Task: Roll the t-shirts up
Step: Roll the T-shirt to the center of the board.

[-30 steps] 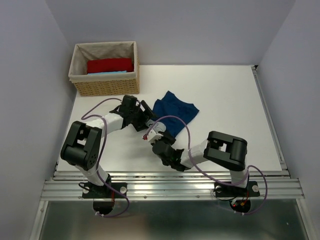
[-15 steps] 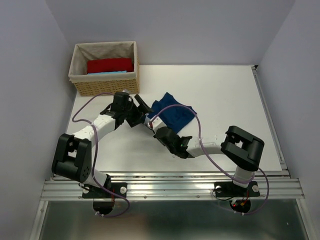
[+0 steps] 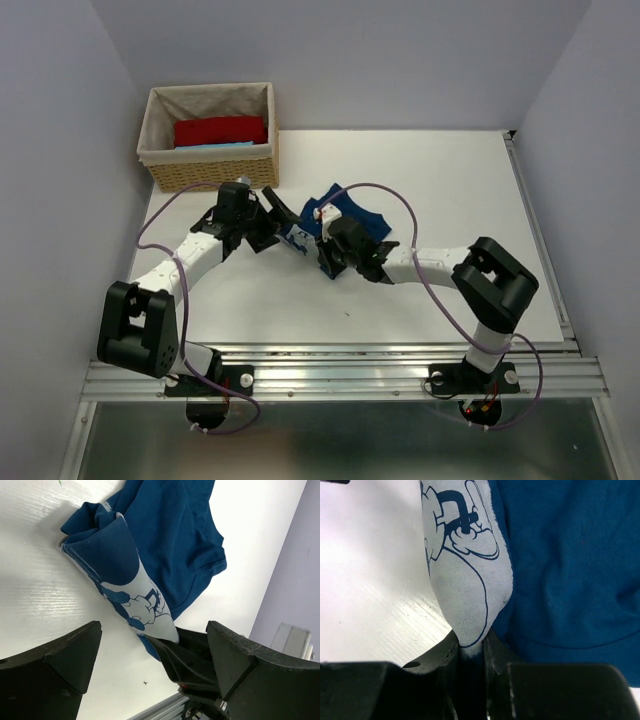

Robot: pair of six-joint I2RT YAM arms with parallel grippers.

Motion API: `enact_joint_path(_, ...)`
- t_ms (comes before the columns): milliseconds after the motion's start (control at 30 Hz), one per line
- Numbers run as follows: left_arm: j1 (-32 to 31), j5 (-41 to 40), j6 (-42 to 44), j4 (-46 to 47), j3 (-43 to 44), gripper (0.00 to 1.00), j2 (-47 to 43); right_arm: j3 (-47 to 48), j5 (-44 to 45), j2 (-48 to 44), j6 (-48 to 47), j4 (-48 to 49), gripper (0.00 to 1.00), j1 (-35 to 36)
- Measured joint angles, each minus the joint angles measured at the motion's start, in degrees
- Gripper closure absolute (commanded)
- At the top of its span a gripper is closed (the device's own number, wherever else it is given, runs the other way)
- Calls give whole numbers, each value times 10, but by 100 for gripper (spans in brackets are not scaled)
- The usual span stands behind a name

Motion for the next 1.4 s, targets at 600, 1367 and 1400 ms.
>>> enact_joint_path(600, 3, 30, 14, 8, 0, 7, -4, 42, -360, 60, 135, -16, 99, -147)
enact_joint_path(1367, -25, 52, 22, 113, 61, 9, 161, 72, -551, 144, 236, -8, 99, -233)
enact_joint_path(1400, -25, 52, 24, 117, 64, 9, 168, 72, -554, 145, 240, -8, 99, -236)
